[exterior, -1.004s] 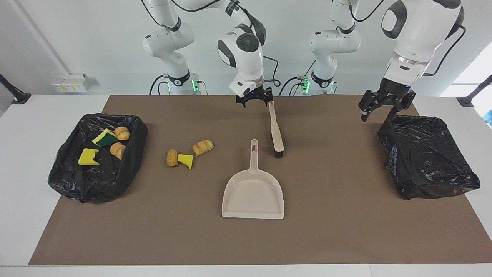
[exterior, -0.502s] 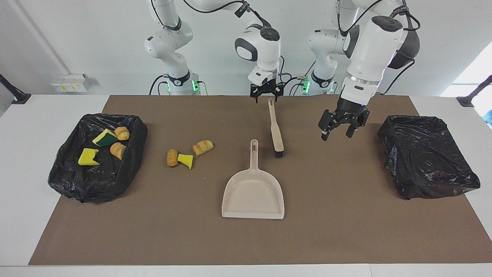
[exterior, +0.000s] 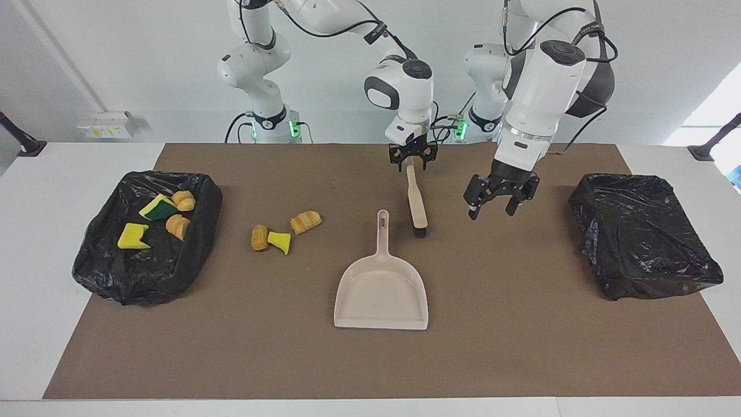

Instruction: Sweep and dump trash in bin

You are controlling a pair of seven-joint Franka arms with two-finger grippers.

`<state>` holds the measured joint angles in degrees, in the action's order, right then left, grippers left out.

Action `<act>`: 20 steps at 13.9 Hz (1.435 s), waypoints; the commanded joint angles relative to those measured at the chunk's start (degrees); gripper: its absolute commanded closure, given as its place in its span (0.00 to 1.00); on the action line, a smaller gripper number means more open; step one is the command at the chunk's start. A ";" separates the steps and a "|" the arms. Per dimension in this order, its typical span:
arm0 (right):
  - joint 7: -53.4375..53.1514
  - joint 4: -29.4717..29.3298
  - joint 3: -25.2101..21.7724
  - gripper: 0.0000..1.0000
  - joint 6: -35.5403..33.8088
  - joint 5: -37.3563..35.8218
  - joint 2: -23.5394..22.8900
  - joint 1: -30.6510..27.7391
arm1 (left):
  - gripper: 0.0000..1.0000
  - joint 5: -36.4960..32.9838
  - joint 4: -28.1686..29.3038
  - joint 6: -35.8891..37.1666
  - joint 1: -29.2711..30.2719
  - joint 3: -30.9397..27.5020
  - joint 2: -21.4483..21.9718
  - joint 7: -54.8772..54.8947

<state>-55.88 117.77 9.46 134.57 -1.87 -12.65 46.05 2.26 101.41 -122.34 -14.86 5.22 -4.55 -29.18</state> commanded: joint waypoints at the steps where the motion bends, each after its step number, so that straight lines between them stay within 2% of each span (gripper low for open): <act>1: -1.95 -1.58 0.20 0.48 0.87 -1.99 -1.24 -0.70 | 0.00 -0.24 0.28 -0.80 -0.96 -0.74 0.07 -0.61; 2: -1.87 -1.67 0.20 0.60 0.87 -2.08 -1.24 -0.70 | 0.00 -0.24 0.37 -0.79 -0.96 -0.74 0.07 -0.53; 3: -1.34 -1.67 0.12 0.84 0.70 -2.08 -1.24 -0.87 | 0.00 -0.24 0.37 -0.79 -0.96 -0.74 0.07 -0.52; 4: -1.34 -1.58 0.20 1.00 0.61 -2.08 -1.41 -1.14 | 0.00 -0.24 0.37 -0.79 -0.96 -0.74 0.07 -0.52; 8: -1.51 -1.41 0.38 1.00 -2.72 -1.64 -0.10 -2.19 | 0.00 -0.24 0.37 -0.79 -0.96 -0.74 0.07 -0.52; 11: -3.18 0.43 0.29 1.00 -9.21 -0.33 4.28 -2.72 | 0.00 -0.24 0.28 -0.88 -1.40 -0.83 0.07 -0.52; 15: -2.75 7.28 0.38 1.00 -14.48 1.08 11.93 -5.79 | 0.00 -0.33 0.02 -1.32 -2.10 -0.83 -0.81 -0.61; 17: -0.04 8.43 0.29 1.00 -19.85 1.08 14.66 -7.37 | 0.00 -0.33 0.02 -1.32 -2.10 -0.83 -0.81 -0.61; 20: 5.50 9.40 0.29 1.00 -24.16 1.17 17.48 -11.24 | 0.00 -0.41 -0.42 -1.41 -2.45 -0.74 -2.21 -0.79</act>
<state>-54.15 125.09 9.22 112.20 -1.54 1.69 37.49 2.26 101.41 -122.82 -16.17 5.20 -5.44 -29.18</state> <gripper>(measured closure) 0.744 0.000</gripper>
